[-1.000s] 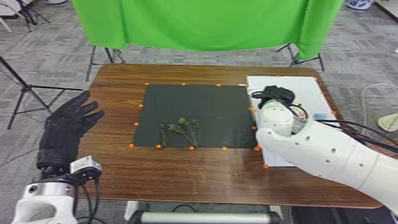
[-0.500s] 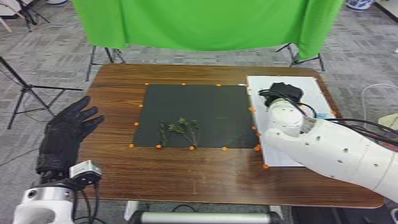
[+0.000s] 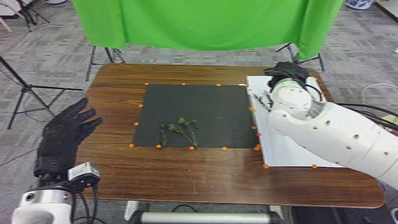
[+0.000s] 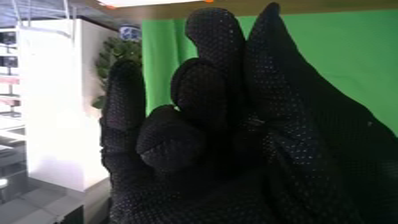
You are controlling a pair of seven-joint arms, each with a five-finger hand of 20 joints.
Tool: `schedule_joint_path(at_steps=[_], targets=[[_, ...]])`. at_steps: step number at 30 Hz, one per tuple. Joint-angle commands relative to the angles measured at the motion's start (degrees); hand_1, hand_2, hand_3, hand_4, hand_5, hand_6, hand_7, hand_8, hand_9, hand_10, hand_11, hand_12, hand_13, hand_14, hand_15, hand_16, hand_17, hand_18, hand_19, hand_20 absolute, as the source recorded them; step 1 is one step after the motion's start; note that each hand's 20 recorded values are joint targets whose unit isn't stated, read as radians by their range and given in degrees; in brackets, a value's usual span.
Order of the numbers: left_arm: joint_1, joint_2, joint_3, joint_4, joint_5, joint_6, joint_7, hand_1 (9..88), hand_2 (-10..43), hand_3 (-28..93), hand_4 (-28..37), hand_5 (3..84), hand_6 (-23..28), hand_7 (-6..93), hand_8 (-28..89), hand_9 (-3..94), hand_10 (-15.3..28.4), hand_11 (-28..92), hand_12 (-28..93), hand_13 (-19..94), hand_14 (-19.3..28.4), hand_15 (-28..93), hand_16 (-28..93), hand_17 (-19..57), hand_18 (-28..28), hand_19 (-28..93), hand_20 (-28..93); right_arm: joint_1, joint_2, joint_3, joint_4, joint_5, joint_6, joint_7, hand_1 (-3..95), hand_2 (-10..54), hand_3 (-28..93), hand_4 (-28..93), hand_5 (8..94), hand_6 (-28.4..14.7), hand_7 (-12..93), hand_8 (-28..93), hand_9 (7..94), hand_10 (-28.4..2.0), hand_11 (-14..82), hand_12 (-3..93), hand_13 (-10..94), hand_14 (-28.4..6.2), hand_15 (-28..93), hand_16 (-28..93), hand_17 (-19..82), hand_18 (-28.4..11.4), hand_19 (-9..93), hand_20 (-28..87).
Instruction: Arrange flowers
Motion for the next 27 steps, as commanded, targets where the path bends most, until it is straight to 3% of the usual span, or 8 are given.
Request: schedule_joint_path(at_steps=[1,3,8,16,22,27], targets=[[1.0,0.67,0.43,-0.31,-0.62,1.31,1.32,24.6,8.1,81,-22.5,35.7,8.8,16.0,-11,32.9,18.1,25,9,26,24.6,46,-9,-9.9,23.0,57,-1,-3.9,-2.4,7.4,0.4,3.3,-10.2,0.1,43.0,-9.5,82,-28,80.0,-3.3,20,1,67.5,-16.9,64.9,26.9,65,-14.8,93,17,22,-23.9,84,17],[0.9,0.77,0.6,-0.3,-0.72,1.31,1.37,24.6,8.1,81,-22.6,35.7,8.8,16.0,-11,32.9,18.1,25,9,26,24.6,46,-9,-9.9,22.9,57,-1,-5.3,-3.4,9.2,1.1,3.9,-12.7,0.4,35.3,-9.5,85,-28,69.3,-4.7,20,-12,62.2,-19.8,67.8,22.7,61,-16.3,93,17,19,-24.3,83,19],[-0.4,0.48,0.79,0.06,-0.08,0.62,0.27,24.6,8.1,81,-22.7,35.7,8.8,16.0,-11,32.9,18.2,25,9,26,24.6,46,-9,-10.0,23.0,57,-1,-7.2,-4.4,11.1,2.8,5.6,-16.3,2.0,30.1,-9.5,85,-28,60.1,-6.9,19,-14,54.8,-22.9,68.9,21.9,56,-18.6,93,18,16,-25.0,81,19],[-0.8,0.47,1.06,0.36,-0.07,0.11,0.51,24.6,8.1,81,-22.7,35.7,8.8,16.3,-11,32.9,18.1,25,9,26,24.6,46,-9,-9.9,22.9,57,-1,-7.3,-3.4,9.7,3.6,6.5,-15.9,4.1,28.8,-9.5,84,-28,57.6,-8.5,18,-14,52.3,-24.5,69.2,21.5,54,-19.8,93,19,14,-25.6,80,20],[-1.9,0.19,1.44,0.73,0.22,-0.8,-0.17,24.6,8.1,82,-22.7,35.7,8.7,16.5,-11,33.0,18.1,25,9,26,24.6,46,-9,-9.9,22.9,57,-1,-7.2,-3.5,8.8,4.7,6.8,-14.1,4.2,28.3,-9.5,84,-28,57.5,-8.7,17,-14,52.2,-24.7,69.4,21.2,54,-20.2,93,20,13,-26.4,80,21],[-2.3,0.26,1.37,0.82,0.25,-0.65,0.05,24.6,8.0,82,-22.8,35.8,8.7,16.7,-12,33.0,18.1,25,9,26,24.7,46,-9,-9.9,23.0,57,-1,-7.0,-3.8,8.6,5.1,7.0,-12.2,3.9,27.2,-9.5,84,-28,57.0,-9.3,17,-14,51.9,-24.9,69.9,21.2,54,-20.3,93,20,13,-26.7,80,21]])
